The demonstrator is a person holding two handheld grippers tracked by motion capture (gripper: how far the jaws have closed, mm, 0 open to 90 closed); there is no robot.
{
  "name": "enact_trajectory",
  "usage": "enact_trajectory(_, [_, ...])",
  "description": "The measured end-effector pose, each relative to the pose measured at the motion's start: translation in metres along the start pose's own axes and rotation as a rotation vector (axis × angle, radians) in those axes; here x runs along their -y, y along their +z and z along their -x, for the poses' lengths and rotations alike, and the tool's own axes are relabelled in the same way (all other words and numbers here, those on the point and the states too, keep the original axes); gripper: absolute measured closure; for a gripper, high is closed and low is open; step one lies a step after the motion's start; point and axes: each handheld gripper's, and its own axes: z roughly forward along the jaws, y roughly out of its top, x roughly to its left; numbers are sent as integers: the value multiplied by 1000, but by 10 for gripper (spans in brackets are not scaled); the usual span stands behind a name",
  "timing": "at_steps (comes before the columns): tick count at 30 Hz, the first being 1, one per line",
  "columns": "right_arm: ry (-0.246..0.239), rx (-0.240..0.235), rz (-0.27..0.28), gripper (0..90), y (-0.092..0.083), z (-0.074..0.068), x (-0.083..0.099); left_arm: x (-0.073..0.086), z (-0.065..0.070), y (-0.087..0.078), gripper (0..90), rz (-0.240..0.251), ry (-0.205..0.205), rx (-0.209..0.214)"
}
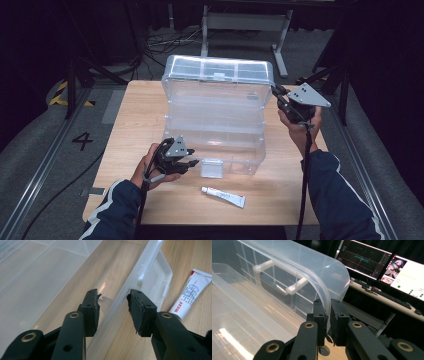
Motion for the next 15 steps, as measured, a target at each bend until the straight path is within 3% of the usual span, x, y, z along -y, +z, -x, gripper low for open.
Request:
enact_trajectory(9, [60, -11, -29, 840, 17, 12, -6, 1, 4, 2, 624, -15, -2, -24])
enact_trajectory(15, [81, -20, -46, 841, 25, 17, -9, 1, 4, 3, 632, -12, -6, -17])
